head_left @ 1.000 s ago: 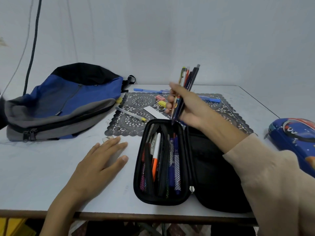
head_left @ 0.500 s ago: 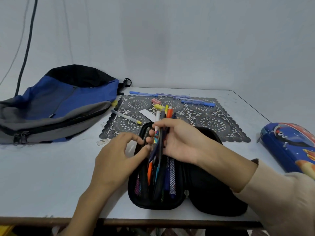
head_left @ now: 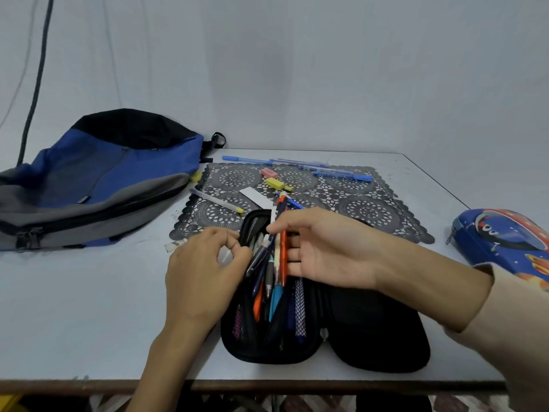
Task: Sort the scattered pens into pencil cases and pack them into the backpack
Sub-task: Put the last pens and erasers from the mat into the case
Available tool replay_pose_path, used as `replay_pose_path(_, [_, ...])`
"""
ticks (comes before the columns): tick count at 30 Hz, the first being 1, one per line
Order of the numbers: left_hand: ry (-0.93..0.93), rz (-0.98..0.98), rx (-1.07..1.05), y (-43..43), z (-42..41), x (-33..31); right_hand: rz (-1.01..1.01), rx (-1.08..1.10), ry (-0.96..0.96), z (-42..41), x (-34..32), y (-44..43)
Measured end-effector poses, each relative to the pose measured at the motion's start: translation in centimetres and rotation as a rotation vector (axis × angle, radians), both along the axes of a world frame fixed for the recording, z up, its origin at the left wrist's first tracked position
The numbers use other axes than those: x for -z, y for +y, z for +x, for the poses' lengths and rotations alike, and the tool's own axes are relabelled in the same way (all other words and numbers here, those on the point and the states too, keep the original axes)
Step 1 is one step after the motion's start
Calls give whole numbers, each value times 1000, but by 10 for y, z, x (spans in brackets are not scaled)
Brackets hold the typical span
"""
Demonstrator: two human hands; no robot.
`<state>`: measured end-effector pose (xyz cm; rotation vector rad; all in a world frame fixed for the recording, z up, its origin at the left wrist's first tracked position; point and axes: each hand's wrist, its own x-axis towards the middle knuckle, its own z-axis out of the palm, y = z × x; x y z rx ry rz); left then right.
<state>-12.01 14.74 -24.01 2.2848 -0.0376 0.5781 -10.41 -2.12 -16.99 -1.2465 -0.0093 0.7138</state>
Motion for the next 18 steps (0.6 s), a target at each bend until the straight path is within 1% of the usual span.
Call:
replay_pose_path(5, [40, -25, 0, 1, 3, 2, -28, -83, -19, -18, -9, 0])
replay_pose_path(8, [54, -32, -2, 2, 4, 3, 4, -105, -10, -30, -8, 1])
replay_pose_path(11, [66, -50, -13, 0, 4, 3, 15, -27, 20, -33, -7, 2])
replay_pose_path(13, [71, -61, -13, 0, 3, 2, 10, 31, -1, -32, -5, 4])
replay_pose_path(15, [74, -71, -12, 0, 3, 1, -26, 88, -84, -29, -4, 3])
replay_pose_path(16, [75, -74, -11, 0, 4, 2, -76, 111, -158, -27, -4, 2])
replay_pose_path(18, [71, -74, -5, 0, 4, 2, -261, 111, -357, -25, -2, 2])
